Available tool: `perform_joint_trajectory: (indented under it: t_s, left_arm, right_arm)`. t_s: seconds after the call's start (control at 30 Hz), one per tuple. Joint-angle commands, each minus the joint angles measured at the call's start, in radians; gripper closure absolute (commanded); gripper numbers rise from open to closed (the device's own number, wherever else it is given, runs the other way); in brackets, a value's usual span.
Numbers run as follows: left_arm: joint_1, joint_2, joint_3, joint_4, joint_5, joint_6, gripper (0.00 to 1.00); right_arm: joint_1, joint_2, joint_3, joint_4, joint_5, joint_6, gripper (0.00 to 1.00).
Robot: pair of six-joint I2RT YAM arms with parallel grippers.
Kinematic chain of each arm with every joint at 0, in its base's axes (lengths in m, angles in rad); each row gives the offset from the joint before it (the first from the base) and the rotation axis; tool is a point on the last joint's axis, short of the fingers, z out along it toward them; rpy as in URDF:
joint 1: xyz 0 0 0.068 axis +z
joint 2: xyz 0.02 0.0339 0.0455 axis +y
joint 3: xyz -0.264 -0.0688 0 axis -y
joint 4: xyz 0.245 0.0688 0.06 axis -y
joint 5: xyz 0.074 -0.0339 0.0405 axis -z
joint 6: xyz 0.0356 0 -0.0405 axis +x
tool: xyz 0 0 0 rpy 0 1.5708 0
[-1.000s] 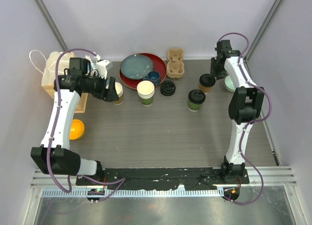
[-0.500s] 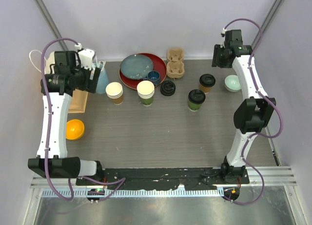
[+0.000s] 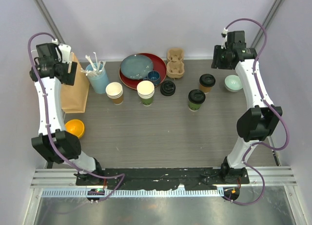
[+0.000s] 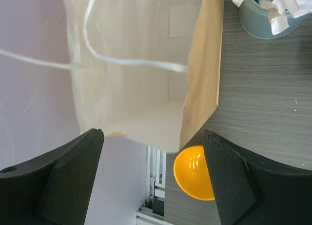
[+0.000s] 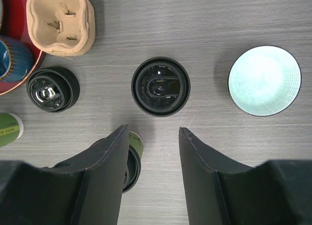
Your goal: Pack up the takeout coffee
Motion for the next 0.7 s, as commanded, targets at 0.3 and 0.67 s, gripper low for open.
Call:
perform_joint_trajectory:
  t_s: [0.3, 0.67]
  left_arm:
    - [0.048, 0.215, 0.158, -0.054, 0.186, 0.012, 0.3]
    - [0.046, 0.157, 0.183, -0.107, 0.229, 0.004, 1.0]
  right_arm:
    - [0.017, -0.121, -0.063, -0.017, 0.055, -0.005, 0.49]
    - [0.017, -0.157, -0.114, -0.006, 0.058, -0.031, 0.5]
